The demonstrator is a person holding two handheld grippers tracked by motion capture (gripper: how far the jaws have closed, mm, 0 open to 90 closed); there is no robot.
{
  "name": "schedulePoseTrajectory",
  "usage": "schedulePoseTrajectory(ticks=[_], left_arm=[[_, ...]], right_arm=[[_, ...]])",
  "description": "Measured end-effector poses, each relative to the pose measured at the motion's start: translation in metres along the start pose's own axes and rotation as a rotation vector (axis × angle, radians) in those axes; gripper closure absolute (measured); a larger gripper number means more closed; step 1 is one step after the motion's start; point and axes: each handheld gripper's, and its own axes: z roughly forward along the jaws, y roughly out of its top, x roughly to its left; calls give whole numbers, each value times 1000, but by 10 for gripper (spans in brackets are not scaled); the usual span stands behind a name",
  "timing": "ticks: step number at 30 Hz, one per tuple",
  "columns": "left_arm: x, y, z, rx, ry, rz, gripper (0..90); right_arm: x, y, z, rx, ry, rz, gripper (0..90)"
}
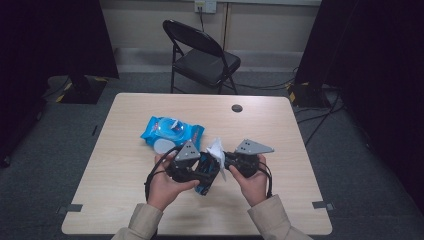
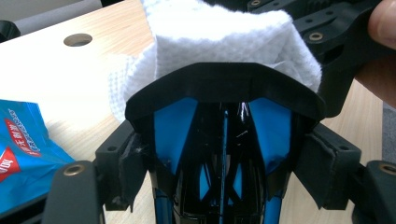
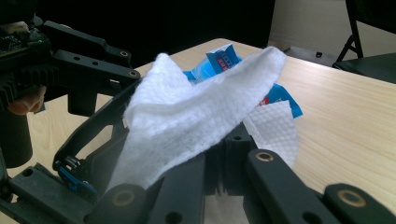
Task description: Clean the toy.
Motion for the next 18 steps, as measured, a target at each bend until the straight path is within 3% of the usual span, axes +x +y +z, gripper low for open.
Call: schedulePoseTrajectory(ticks=[18], left_arm=[[0, 4, -4, -10, 1, 1, 255]], right_arm=[[1, -8, 4, -3, 28, 21, 882]])
